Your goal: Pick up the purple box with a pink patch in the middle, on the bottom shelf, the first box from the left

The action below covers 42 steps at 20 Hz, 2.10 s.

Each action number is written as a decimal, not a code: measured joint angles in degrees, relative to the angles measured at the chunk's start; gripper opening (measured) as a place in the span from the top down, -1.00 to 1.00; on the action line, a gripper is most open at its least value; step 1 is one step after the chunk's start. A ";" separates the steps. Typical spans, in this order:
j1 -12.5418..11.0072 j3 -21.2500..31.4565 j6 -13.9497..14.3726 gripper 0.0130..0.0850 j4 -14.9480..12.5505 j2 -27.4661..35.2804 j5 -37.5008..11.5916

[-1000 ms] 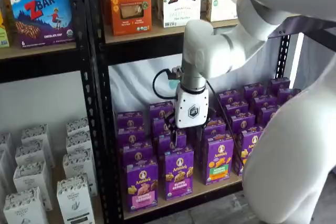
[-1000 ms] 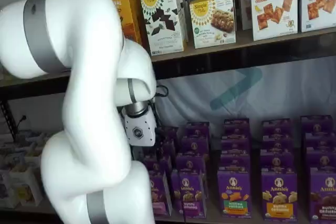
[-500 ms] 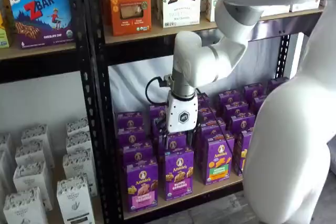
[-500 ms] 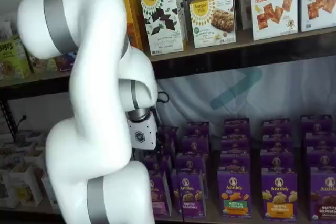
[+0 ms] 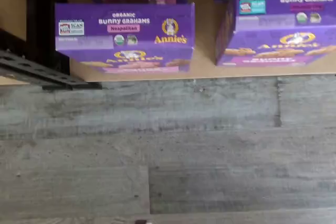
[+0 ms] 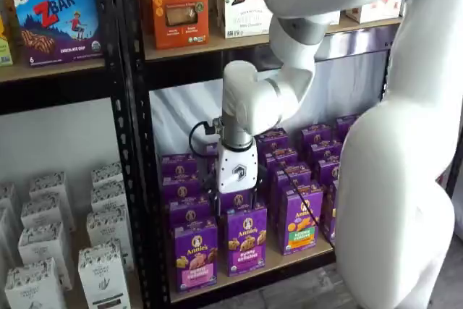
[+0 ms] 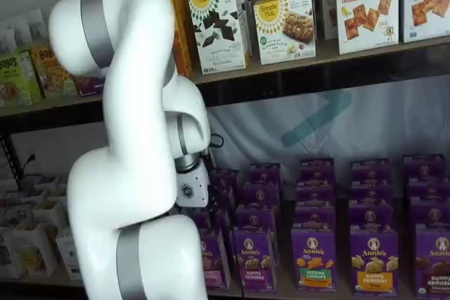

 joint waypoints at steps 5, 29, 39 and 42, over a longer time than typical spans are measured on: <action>0.64 -3.60 0.94 -1.00 -0.39 5.83 -2.79; 0.66 -27.81 -0.83 -1.00 1.59 28.10 -0.85; 0.69 -32.76 -1.96 -1.00 2.92 32.26 0.02; 0.96 -33.32 -2.79 -1.00 4.11 33.12 -0.47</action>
